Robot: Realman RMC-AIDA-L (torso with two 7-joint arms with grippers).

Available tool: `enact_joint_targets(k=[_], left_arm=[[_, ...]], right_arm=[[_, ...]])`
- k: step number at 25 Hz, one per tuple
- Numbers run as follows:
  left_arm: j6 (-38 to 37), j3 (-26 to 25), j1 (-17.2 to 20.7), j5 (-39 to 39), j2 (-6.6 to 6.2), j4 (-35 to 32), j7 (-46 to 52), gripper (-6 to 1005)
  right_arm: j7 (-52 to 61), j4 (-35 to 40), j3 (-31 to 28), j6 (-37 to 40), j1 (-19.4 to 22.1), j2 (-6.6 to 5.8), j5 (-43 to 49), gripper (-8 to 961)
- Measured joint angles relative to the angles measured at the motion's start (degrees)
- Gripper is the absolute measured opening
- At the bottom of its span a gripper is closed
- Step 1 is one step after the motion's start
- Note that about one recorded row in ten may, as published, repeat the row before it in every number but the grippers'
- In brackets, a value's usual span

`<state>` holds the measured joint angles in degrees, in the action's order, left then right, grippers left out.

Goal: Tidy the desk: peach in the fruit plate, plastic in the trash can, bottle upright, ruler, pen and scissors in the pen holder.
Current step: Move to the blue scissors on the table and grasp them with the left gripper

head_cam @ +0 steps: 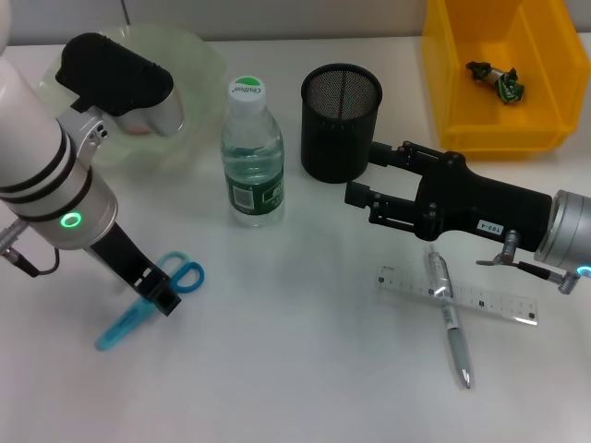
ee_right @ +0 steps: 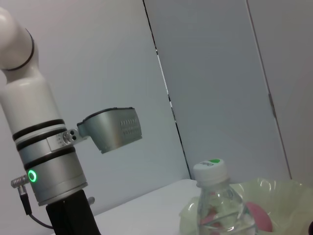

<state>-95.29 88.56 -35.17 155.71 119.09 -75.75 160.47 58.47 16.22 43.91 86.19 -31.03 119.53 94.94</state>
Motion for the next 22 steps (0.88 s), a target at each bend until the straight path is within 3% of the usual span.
enact_joint_targets(k=[22], left_arm=[[1.4,0.8,-1.0,0.6,0.0,4.3,0.1,617]], right_arm=[[0.4,-0.4,0.0,-0.6,-0.2,0.0,-0.6,740]])
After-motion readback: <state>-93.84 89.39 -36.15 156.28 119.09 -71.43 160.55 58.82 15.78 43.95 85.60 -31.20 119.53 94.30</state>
